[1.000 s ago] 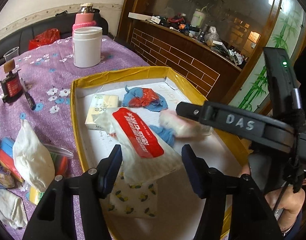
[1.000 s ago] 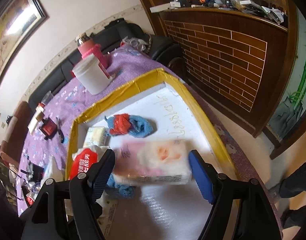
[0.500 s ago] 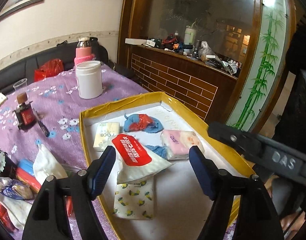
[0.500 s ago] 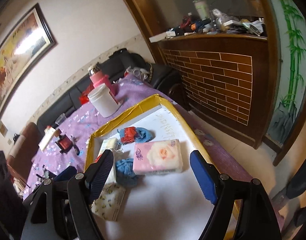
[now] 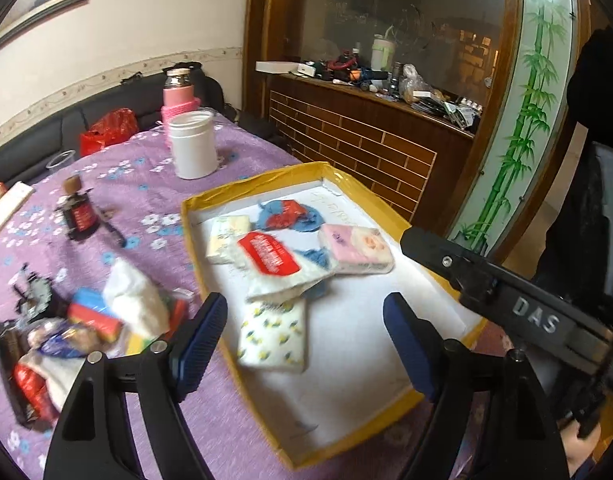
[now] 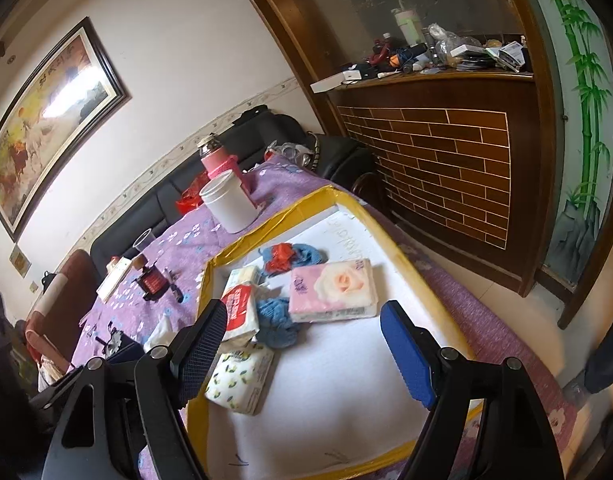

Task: Organize soft objects
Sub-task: 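Release the wet-wipe pack and pink tissue pack into the tray with both tools, then grasp the black snack bag with the left tool while the right tool reaches toward the white cloth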

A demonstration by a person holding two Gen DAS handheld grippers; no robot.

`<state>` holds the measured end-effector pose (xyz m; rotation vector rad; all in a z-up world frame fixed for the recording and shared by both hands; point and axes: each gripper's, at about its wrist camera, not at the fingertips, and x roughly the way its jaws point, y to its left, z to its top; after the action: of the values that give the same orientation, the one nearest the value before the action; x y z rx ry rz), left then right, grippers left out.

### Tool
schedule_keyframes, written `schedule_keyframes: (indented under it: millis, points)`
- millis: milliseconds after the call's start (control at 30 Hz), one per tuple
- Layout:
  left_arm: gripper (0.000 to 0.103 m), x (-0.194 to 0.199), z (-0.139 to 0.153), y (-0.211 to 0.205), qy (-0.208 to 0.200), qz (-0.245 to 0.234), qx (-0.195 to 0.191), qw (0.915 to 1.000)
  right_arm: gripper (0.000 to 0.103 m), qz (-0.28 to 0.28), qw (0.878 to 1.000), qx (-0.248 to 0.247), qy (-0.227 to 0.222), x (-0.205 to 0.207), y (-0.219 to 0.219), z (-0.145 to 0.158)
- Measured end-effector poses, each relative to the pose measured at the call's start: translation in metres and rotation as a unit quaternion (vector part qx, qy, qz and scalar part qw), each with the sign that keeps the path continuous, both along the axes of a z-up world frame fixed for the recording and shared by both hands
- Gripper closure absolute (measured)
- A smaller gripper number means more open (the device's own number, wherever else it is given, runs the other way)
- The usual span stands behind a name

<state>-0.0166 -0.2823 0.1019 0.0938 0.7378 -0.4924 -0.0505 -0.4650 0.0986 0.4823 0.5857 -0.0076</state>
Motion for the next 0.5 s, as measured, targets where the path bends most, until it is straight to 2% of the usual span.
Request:
schedule_keyframes:
  millis: [267, 500]
  points:
    - [0.023, -0.017, 0.001, 0.062, 0.015, 0.041, -0.025, 0.9987, 0.02, 0.042, 0.999, -0.025, 0.001, -0.006, 0.044, -0.002]
    - [0.023, -0.028, 0.003, 0.131, 0.017, 0.095, -0.052, 0.9939, 0.02, 0.123, 0.99, -0.07, 0.0, -0.012, 0.111, -0.009]
